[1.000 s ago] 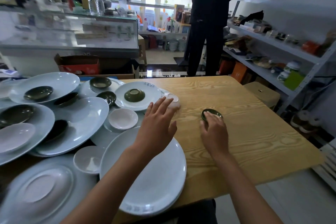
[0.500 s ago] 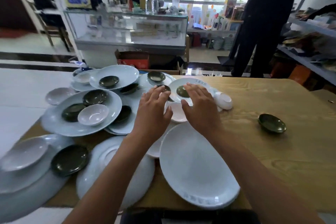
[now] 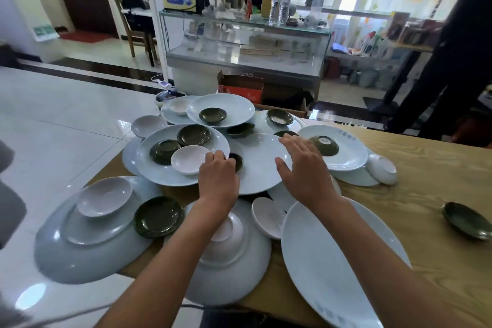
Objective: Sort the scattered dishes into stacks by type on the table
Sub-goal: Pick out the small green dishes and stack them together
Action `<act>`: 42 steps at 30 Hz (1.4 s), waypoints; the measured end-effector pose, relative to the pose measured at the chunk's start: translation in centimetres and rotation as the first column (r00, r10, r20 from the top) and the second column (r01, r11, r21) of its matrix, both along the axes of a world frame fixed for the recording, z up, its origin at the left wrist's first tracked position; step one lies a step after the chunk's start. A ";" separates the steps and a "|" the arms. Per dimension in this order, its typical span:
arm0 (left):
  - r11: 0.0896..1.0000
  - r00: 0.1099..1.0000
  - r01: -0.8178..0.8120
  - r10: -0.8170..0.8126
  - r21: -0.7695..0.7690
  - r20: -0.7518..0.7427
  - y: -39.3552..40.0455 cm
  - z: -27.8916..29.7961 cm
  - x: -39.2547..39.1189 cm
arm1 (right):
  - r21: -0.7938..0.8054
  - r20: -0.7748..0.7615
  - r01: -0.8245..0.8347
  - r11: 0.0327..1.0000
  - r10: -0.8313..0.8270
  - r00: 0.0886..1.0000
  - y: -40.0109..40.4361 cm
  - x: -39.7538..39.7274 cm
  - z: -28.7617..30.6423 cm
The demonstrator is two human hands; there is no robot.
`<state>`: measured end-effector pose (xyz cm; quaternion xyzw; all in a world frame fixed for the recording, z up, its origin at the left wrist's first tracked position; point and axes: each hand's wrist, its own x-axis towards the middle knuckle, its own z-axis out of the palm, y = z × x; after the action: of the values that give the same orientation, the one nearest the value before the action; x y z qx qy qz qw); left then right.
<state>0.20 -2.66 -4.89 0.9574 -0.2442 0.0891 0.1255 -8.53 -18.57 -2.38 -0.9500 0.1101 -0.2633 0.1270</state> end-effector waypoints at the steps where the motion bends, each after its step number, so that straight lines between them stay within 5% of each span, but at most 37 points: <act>1: 1.000 1.000 -0.001 0.001 0.000 -0.005 0.0 -0.2 0.2 | 0.002 -0.005 -0.004 1.000 0.004 1.000 0.1 0.1 -0.1; 10: 0.999 0.999 0.038 -0.038 0.034 0.013 -0.6 -1.1 1.0 | 0.021 -0.009 -0.015 1.000 0.015 1.000 0.0 0.5 -0.6; 21: 0.958 0.957 0.218 -0.172 -0.188 0.232 -1.0 1.4 -0.4 | 0.024 0.015 -0.047 0.999 0.046 0.999 -0.3 0.0 -0.9; 34: 0.812 0.812 0.536 -0.422 -0.230 0.402 -6.7 6.3 -5.8 | 0.204 0.245 -0.087 0.975 0.035 0.969 -4.6 -6.6 1.7; 42: 0.709 0.727 0.671 -0.571 -0.216 0.383 -13.1 7.4 -11.2 | 0.169 0.291 0.069 0.983 -0.116 0.950 -9.9 -13.3 1.8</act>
<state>-10.98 -15.76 2.49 0.7565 -0.5514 0.2199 0.2743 -21.83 -28.46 -0.60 -0.8798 0.1545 -0.4005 0.2040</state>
